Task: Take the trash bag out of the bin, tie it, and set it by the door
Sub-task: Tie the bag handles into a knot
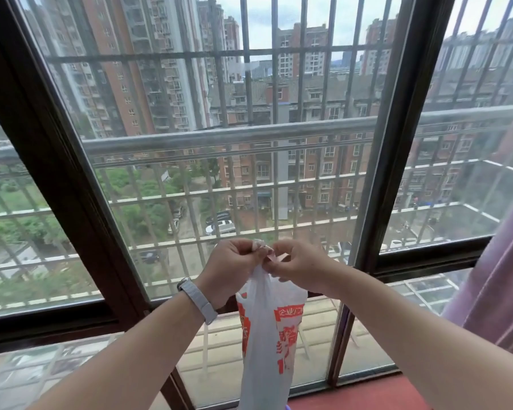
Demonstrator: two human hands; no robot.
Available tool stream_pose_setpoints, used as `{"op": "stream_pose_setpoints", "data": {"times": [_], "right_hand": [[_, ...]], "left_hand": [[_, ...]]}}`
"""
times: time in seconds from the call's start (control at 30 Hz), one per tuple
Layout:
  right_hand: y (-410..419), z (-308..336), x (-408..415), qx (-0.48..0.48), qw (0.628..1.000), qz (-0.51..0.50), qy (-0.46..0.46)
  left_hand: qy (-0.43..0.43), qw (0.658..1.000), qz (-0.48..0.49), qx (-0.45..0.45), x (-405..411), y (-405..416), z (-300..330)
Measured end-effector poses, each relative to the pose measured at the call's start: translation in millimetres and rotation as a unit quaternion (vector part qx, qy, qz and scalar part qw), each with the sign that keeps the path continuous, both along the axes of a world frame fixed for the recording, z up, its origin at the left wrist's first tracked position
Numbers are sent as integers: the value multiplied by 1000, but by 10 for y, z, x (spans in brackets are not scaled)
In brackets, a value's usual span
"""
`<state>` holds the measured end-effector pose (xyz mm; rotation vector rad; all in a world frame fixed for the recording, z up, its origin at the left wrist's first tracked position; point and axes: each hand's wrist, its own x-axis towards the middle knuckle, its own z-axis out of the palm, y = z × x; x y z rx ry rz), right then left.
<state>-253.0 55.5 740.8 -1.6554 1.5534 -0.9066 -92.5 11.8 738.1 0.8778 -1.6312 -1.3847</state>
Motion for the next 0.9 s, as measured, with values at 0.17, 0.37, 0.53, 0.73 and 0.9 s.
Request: {"op": "stream_pose_setpoints", "data": {"times": [0.17, 0.37, 0.53, 0.73, 0.9], "right_hand": [[-1, 30, 6, -15, 1000, -10, -19], [30, 148, -8, -69, 997, 17, 37], [69, 428, 50, -97, 994, 52, -23], [13, 568, 212, -139, 987, 74, 34], [-114, 583, 241, -172, 984, -18, 36]], "left_hand": [[11, 1000, 7, 13, 58, -16, 23], [22, 997, 57, 42, 140, -87, -10], [10, 997, 67, 35, 180, -159, 16], [-1, 1000, 9, 9, 44, -152, 154], [73, 994, -74, 43, -1, -111, 190]]}}
